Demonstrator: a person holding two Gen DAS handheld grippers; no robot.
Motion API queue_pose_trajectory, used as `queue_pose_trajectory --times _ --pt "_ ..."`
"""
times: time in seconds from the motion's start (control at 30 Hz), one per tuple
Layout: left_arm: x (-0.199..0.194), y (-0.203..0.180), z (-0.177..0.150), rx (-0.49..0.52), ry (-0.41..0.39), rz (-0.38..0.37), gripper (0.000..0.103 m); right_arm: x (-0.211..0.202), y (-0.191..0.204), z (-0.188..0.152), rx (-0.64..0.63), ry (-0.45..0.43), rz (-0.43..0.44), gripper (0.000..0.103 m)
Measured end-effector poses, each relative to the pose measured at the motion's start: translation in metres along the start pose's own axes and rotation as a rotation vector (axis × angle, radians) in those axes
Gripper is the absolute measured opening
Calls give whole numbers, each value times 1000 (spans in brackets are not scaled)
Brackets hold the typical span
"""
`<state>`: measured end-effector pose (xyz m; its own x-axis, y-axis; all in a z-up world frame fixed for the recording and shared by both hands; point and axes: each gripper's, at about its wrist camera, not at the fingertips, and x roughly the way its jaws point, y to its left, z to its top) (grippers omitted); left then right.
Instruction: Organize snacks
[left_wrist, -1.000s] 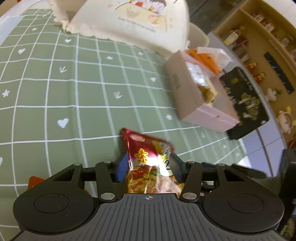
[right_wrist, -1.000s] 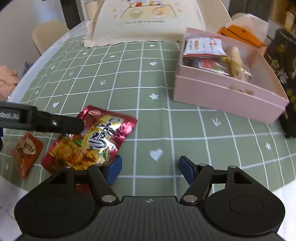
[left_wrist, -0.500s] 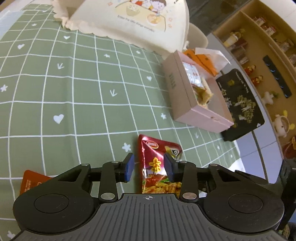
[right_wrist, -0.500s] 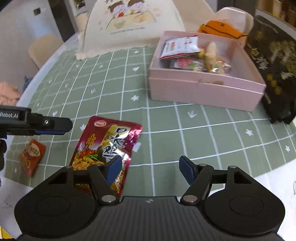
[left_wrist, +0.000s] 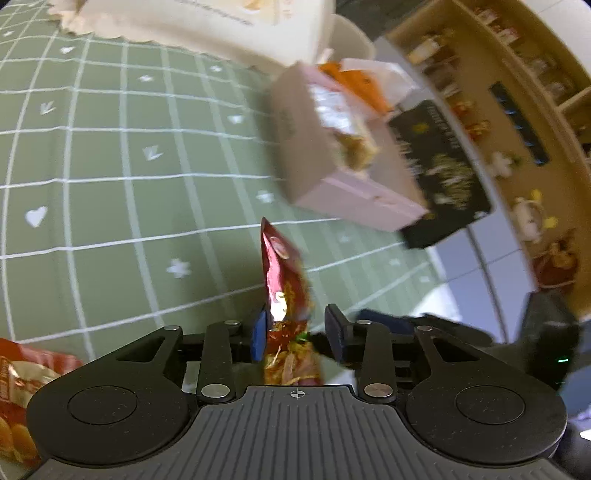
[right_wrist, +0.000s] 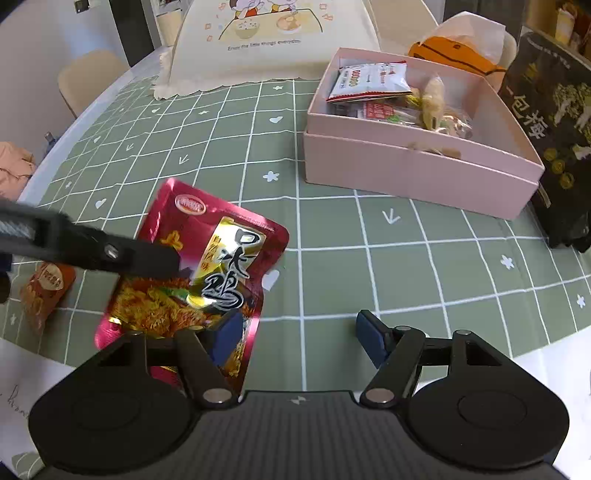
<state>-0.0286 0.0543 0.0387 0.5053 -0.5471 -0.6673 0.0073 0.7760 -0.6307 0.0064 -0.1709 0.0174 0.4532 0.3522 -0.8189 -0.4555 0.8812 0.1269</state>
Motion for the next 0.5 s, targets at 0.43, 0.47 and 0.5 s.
queue_pose_trajectory --times 0.43,0.47,0.5 --pt "23 -51 14 80 98 19 33 -42 26 -2 18 -54 167 74" --pt "23 -54 14 87 98 14 33 -42 27 -1 5 -57 149 75" --pt "23 -56 15 92 97 12 33 -42 27 -1 -2 -57 129 75"
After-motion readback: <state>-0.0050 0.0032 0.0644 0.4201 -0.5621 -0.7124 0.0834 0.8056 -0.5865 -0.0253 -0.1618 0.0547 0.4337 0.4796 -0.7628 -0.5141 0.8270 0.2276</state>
